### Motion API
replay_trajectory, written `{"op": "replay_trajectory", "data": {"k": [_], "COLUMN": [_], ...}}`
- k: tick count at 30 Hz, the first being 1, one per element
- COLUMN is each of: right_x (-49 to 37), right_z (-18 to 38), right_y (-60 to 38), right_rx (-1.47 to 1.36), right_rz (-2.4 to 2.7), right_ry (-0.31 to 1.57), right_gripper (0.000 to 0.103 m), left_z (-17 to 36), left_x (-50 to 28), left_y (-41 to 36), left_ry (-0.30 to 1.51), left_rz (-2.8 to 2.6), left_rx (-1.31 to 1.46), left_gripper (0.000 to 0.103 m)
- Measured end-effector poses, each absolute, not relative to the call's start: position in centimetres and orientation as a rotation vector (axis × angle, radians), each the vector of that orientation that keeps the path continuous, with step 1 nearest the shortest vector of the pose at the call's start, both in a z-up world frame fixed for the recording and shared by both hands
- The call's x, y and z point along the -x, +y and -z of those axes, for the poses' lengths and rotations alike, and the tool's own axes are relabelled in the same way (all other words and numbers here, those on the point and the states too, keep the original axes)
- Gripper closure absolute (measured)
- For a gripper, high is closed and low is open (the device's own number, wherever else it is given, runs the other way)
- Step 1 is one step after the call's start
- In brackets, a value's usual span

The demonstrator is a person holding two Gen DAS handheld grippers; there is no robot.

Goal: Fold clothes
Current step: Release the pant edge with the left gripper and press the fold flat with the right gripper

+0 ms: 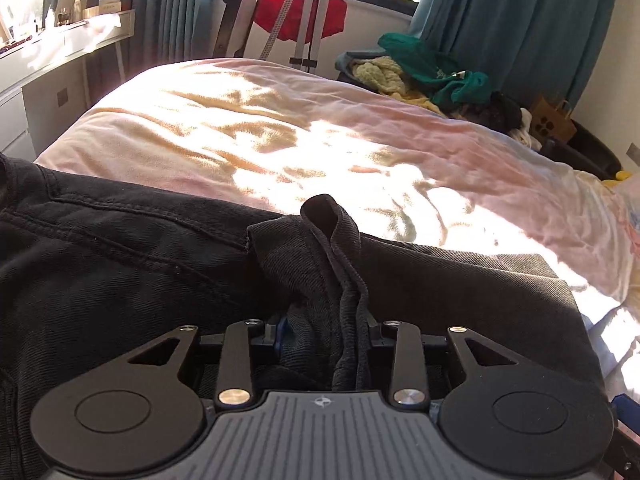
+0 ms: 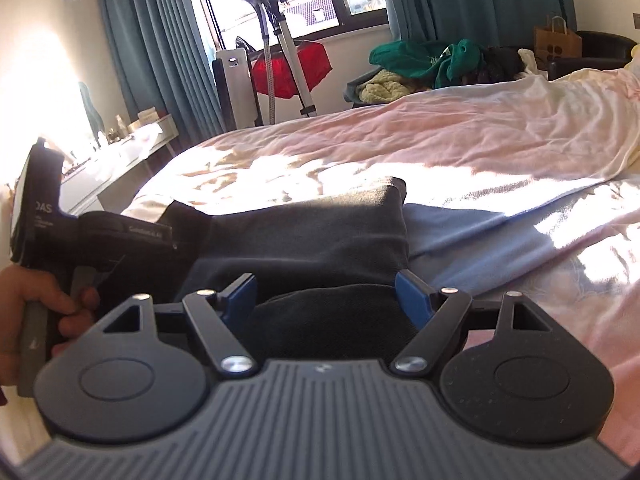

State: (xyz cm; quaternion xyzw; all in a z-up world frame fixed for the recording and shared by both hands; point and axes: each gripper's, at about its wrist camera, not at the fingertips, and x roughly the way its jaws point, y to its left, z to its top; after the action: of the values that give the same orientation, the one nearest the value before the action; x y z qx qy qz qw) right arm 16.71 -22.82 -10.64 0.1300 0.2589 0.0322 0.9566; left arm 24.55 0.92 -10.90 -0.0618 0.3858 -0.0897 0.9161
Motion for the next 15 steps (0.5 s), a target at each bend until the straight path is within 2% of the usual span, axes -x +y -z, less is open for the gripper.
{"op": "replay_trajectory", "data": {"k": [5,7,10,12,15], "right_x": [-16.8,-16.6,-16.3,-16.1,-15.7], "right_z": [10.4,10.4,10.3,10.1,9.6], "right_y": [-24.1,-24.5,-24.8,-24.6,-24.1], "right_rx": [-0.379,-0.411,-0.440,-0.428,-0.402], "right_rz": [-0.065,-0.071,-0.076,-0.083,-0.104], "right_ry": [0.530,0.531,0.535,0.536,0.538], "right_gripper": [0.024,0.025,0.025,0.025,0.025], "left_z": [8.9,7.5,5.3,4.0,2.5], "left_x": [-22.4,-20.5,-16.6,-13.9,-10.2], "left_y": [2.6,3.6,6.1,8.2,12.1], "left_ry": [0.774,0.757,0.709,0.684,0.664], "left_rz": [0.184,0.181,0.174,0.161,0.115], "left_rx": [0.110,0.082,0.074,0.092,0.157], "left_gripper": [0.045,0.034,0.025,0.021,0.019]}}
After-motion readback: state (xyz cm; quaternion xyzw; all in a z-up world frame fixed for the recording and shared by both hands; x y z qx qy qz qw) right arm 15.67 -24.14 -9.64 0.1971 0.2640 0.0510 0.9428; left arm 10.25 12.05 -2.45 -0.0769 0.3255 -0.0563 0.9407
